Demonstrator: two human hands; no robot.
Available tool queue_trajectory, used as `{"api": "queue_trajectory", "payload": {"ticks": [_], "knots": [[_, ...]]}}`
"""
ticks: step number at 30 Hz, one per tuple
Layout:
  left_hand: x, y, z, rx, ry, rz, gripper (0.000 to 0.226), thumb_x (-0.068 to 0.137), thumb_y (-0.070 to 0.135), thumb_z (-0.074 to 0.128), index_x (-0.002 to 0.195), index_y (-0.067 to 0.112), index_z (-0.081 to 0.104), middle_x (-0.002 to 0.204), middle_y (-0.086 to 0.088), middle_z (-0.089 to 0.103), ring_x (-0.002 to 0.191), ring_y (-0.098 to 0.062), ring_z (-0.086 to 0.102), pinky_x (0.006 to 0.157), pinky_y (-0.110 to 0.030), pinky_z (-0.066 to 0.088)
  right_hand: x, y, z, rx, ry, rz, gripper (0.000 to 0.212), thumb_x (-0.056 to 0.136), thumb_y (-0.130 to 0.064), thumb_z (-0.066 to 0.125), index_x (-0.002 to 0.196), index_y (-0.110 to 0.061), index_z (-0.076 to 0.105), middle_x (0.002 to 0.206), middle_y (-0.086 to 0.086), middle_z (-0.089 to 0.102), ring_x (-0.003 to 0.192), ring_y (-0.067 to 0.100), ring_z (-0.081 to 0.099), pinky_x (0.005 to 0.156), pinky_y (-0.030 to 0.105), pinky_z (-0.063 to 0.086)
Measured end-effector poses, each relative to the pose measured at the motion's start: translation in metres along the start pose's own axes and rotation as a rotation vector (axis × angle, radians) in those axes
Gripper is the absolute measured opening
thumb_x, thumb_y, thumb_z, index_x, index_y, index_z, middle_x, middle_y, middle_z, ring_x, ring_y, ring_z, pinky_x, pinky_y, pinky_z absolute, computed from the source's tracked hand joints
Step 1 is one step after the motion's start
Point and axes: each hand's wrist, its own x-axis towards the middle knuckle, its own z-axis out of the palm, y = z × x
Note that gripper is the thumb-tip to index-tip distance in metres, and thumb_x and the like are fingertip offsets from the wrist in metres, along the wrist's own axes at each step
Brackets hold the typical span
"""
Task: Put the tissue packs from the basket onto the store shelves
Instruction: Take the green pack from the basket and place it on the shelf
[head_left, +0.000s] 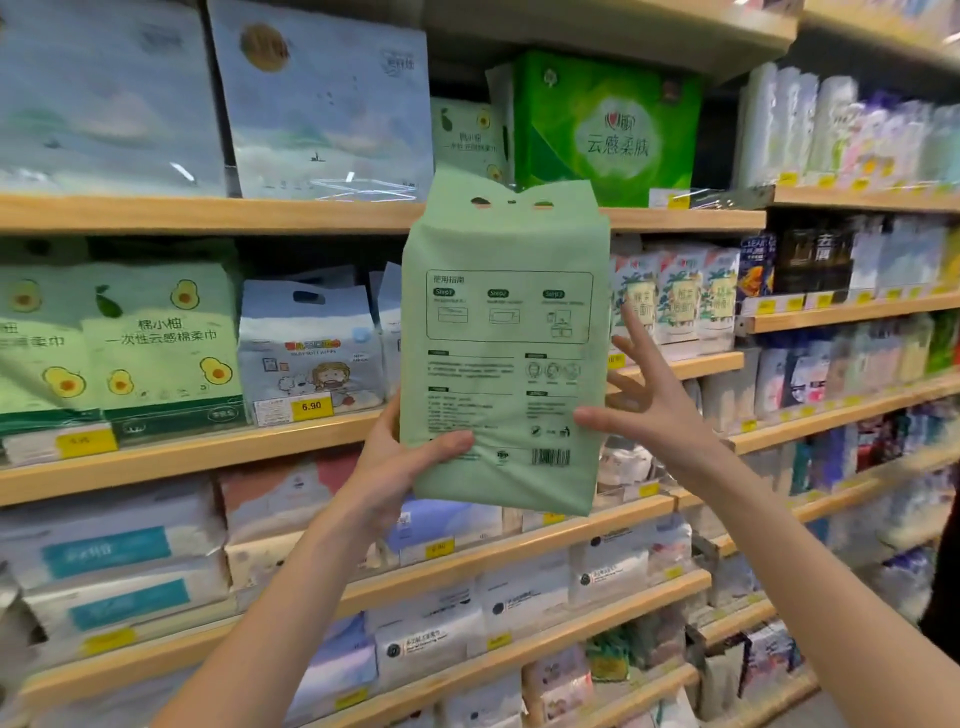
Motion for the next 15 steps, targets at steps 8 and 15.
{"api": "queue_trajectory", "payload": {"ticks": [8,15], "knots": [[0.005,0.011,-0.024,-0.048,-0.002,-0.002,0.097,0.016,0.042,0.092,0.103,0.021,0.057,0.090,0.004,0.075,0.078,-0.013,0.072,0.060,-0.028,0.057,0.003,0.002,0.051,0.095,0.006,-0.099,0.112,0.046,-0.042,0.085,0.139,-0.047,0.023,0.143,-0.007,0.041,0.125,0.014,0.048,0.096,0.045,0.048],[0.021,0.031,-0.033,0.247,0.201,0.204,0.062,0.083,0.021,0.066,0.137,0.033,0.038,0.135,0.006,0.049,0.116,-0.012,0.052,0.086,-0.031,0.054,0.030,-0.017,0.096,-0.129,0.469,-0.180,0.100,0.057,-0.030,0.082,0.134,-0.054,0.024,0.122,-0.014,0.040,0.112,-0.004,0.042,0.097,0.031,0.041]]}}
